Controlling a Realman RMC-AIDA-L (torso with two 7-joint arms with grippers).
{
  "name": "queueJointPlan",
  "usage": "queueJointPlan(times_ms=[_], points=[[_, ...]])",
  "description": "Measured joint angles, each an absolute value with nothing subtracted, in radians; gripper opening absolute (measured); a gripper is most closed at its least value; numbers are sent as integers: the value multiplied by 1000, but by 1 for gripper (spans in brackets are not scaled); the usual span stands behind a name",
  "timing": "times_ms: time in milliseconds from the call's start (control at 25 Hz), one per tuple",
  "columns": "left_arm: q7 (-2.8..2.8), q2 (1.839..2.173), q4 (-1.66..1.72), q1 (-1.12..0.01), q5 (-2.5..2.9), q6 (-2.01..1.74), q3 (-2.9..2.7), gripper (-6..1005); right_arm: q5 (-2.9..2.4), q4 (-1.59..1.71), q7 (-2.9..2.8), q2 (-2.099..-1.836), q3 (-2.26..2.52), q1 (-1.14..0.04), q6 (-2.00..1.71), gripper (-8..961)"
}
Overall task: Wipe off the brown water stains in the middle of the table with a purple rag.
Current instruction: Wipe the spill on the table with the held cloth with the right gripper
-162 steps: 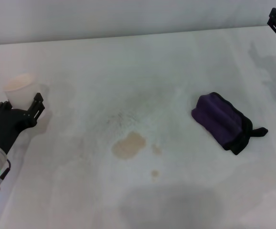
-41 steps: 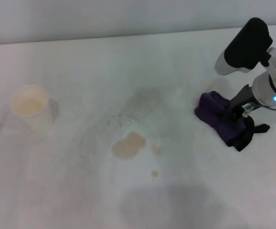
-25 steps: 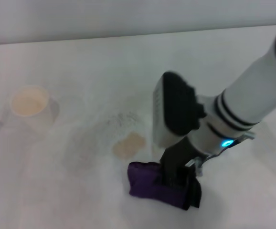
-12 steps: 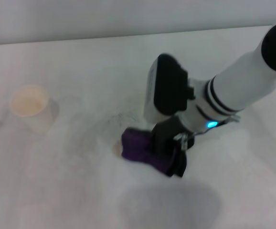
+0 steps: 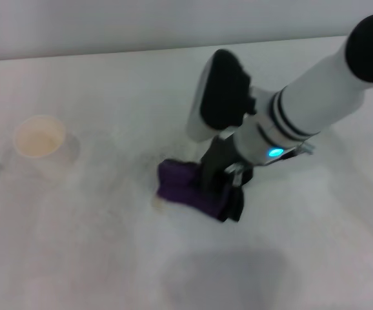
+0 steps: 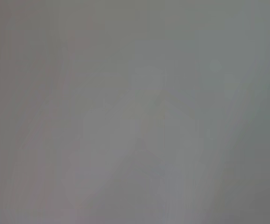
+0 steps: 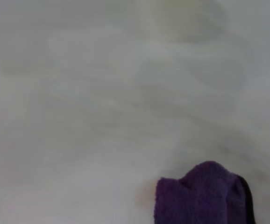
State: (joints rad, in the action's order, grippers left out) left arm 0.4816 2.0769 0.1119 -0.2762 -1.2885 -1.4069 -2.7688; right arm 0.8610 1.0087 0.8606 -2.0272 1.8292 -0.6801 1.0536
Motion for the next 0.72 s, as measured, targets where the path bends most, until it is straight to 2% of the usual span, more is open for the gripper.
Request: queueJointPlan(times_ms=[320,720], points=[[482,2077,110,-283,-1288,-1408,-2767,881,1021,1027,867,-2028,2062,-741,1015,94],[486,2076,79,-286,-1294,-1417,-2767,879,921,969,860,-2019,1855,-687,928,95]])
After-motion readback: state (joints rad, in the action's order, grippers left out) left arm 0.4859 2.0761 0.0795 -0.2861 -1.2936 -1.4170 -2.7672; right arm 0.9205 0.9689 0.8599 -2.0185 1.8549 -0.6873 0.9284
